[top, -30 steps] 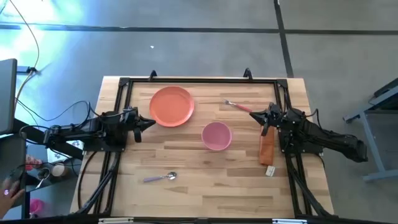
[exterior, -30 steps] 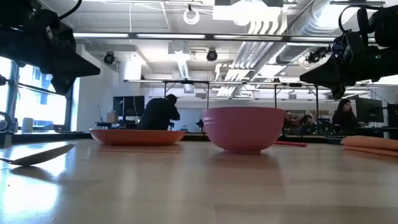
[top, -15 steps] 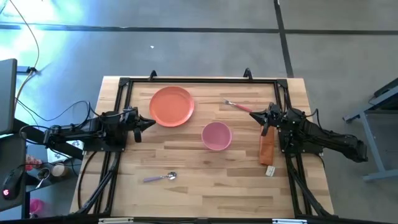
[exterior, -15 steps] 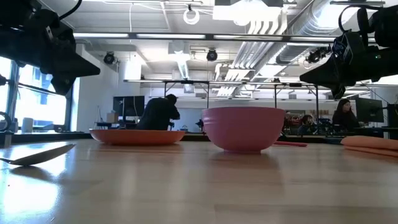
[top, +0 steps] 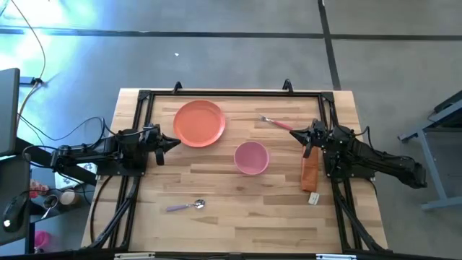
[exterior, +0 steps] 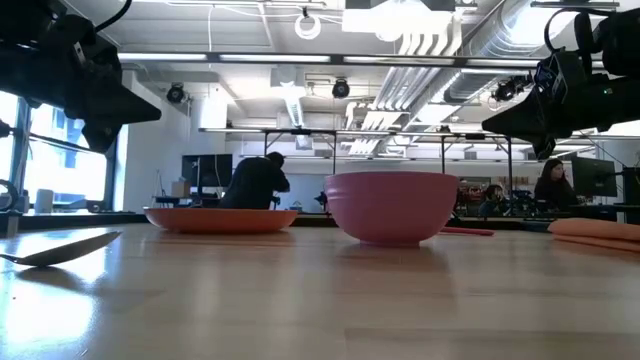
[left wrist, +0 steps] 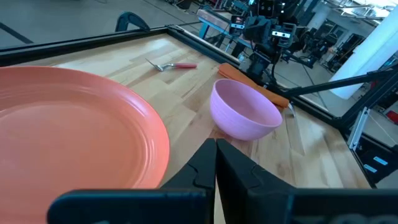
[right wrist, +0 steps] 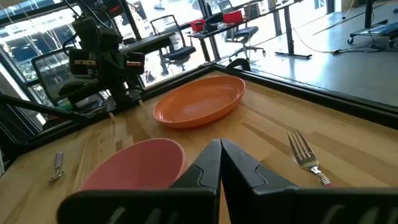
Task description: Set table place
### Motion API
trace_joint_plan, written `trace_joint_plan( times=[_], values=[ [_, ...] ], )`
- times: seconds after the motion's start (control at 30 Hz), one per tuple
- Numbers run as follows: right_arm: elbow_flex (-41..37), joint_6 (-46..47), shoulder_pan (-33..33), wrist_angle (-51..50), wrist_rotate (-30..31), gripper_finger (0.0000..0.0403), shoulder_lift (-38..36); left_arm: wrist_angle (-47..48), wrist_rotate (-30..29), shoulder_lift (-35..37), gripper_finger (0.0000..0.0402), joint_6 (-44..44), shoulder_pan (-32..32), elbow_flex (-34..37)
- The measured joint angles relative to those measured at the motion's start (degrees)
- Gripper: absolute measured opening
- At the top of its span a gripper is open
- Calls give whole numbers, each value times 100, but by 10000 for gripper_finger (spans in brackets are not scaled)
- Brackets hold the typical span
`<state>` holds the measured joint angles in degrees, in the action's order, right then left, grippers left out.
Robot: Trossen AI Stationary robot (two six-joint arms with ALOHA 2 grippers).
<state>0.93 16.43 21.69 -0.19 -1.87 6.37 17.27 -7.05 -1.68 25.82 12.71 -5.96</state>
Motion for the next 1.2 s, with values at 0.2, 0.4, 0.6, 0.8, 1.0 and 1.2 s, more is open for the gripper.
trace_joint_plan(
  times=[0.2,0.4,0.6,0.8,1.0,1.2],
  values=[
    [0,0,2,0,0,0,0,-19,-1,-1,1,0,2,0],
    [0,0,2,1,1,0,0,-86,0,0,1,130,0,0],
    [0,0,2,2,1,0,0,-162,-433,0,1,459,2,0],
    [0,0,2,0,2,0,0,-521,-1197,0,1,765,2,2],
    [0,297,2,95,36,0,0,-840,-1208,-2,1,1111,2,2],
    [0,1491,7,1075,1305,0,2,-1665,-1288,-133,0,1358,2,2]
  ],
)
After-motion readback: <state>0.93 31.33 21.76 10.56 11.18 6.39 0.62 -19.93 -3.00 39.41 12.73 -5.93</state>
